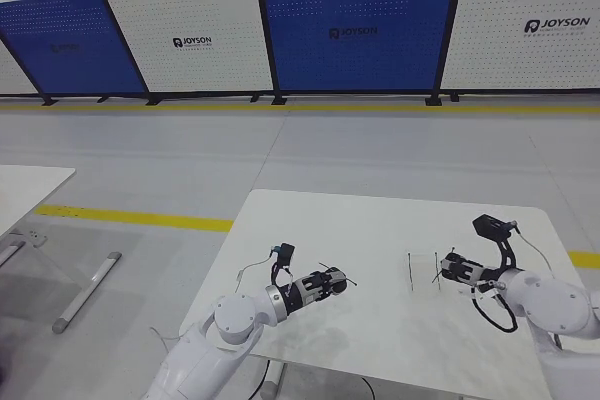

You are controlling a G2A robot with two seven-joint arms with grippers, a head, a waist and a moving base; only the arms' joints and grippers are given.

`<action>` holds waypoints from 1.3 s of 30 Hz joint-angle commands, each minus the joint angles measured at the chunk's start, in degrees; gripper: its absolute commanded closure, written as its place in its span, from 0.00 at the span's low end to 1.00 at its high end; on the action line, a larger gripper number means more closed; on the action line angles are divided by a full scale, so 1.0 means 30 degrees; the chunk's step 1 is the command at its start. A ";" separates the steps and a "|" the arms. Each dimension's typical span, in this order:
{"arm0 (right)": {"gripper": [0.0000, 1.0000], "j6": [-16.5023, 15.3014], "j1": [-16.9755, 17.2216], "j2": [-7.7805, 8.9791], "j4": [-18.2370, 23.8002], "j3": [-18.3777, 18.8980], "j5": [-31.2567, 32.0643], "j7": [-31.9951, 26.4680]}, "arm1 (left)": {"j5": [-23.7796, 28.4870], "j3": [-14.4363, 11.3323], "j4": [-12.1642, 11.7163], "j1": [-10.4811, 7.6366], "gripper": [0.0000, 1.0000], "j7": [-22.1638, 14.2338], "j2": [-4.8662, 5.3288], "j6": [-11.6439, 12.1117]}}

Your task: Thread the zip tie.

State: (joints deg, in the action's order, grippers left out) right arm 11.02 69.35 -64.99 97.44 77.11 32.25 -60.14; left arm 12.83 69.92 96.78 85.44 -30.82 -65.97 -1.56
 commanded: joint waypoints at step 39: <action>1.00 -0.0571 0.4578 -0.0502 0.3434 0.0143 -0.4004 1.0383 | 0.0000 0.0000 0.0000 0.0000 1.00 0.0000 0.0000 0.0000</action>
State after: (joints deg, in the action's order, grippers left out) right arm 9.30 83.08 -66.50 107.75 77.54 20.24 -28.99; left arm 12.83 69.92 96.78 85.44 -30.82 -65.97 -1.56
